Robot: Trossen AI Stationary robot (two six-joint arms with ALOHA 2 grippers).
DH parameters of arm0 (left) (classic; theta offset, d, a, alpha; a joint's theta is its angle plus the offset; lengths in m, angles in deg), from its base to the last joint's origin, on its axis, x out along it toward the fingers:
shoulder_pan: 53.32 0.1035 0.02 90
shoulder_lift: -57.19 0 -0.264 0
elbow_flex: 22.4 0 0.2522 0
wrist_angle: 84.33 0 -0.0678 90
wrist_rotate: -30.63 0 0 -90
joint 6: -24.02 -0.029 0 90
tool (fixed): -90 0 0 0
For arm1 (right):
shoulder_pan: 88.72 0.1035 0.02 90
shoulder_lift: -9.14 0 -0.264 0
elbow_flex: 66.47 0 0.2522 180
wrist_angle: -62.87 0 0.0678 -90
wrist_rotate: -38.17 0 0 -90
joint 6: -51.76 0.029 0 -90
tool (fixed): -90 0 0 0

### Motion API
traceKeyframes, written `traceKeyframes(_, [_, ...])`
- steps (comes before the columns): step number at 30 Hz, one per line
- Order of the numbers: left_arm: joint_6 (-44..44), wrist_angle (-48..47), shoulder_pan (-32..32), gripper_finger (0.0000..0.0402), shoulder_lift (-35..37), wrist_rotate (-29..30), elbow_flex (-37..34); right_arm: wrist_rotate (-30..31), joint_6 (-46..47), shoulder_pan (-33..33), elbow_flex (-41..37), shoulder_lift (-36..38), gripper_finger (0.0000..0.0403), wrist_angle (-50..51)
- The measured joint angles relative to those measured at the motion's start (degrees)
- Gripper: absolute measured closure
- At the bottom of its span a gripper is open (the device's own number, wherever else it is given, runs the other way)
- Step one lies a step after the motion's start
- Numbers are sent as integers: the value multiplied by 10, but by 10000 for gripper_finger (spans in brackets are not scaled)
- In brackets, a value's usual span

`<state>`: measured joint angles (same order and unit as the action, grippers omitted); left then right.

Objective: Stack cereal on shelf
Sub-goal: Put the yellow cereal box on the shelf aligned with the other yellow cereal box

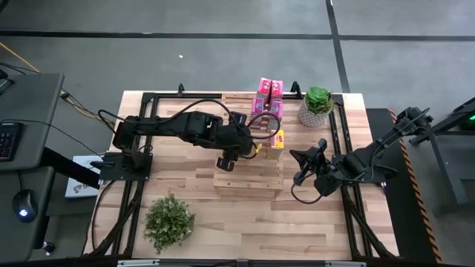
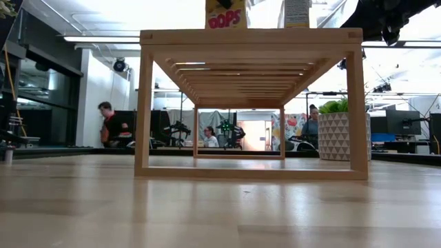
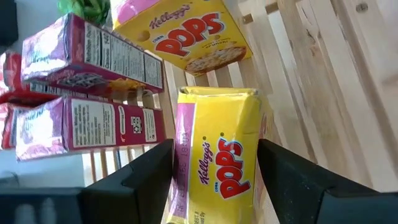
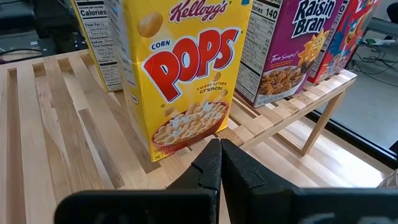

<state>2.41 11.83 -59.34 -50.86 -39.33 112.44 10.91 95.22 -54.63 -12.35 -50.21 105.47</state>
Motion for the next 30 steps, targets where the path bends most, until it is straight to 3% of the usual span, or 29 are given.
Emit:
traceKeyframes(4, [22, 1, 0, 179, 0, 1, 0, 0, 0, 0, 0, 0, 403, 0])
traceKeyframes(15, [-21, -3, 0, 172, 0, 4, 0, -1, 0, 0, 0, 0, 403, 0])
traceKeyframes(25, [-36, 1, -9, 69, 0, 57, 0, -2, 0, 0, 0, 0, 403, 0])
traceKeyframes(30, [-41, -14, -26, 51, 4, 63, 11, -2, 0, 0, 0, 0, 403, 0])
